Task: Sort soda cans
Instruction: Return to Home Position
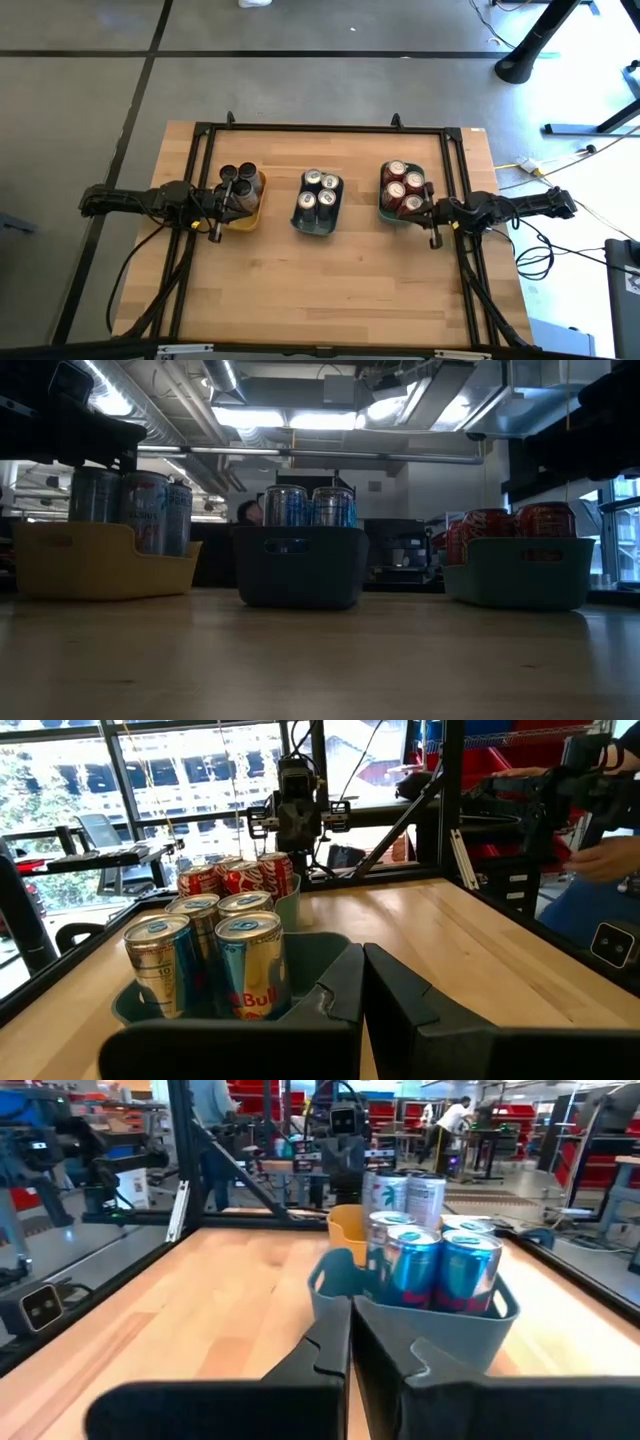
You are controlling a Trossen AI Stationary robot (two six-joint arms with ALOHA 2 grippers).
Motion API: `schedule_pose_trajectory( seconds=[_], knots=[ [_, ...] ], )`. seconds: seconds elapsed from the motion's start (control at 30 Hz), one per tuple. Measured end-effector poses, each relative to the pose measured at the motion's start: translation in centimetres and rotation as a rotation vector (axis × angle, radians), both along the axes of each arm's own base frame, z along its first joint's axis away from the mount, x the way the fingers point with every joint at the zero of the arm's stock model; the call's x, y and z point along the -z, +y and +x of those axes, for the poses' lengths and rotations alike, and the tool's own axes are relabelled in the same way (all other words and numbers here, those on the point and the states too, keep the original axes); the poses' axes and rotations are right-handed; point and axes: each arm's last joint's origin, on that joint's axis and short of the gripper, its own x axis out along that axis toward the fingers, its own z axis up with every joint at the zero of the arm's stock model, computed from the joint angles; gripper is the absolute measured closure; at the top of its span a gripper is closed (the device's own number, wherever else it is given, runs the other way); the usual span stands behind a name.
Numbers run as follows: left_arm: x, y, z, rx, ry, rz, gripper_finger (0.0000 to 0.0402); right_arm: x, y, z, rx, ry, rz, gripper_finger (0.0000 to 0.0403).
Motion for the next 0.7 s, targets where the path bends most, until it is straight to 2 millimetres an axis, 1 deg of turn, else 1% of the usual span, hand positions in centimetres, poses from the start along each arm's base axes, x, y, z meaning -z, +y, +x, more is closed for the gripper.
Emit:
schedule_pose_trajectory(
  seconds=[0.7],
  knots=[
    [0.00,0.00,0.00,0.000,0.000,0.000,0.0401,0.00,0.04,0.04,-0.007,0.000,0.003,0.0388]
  ],
)
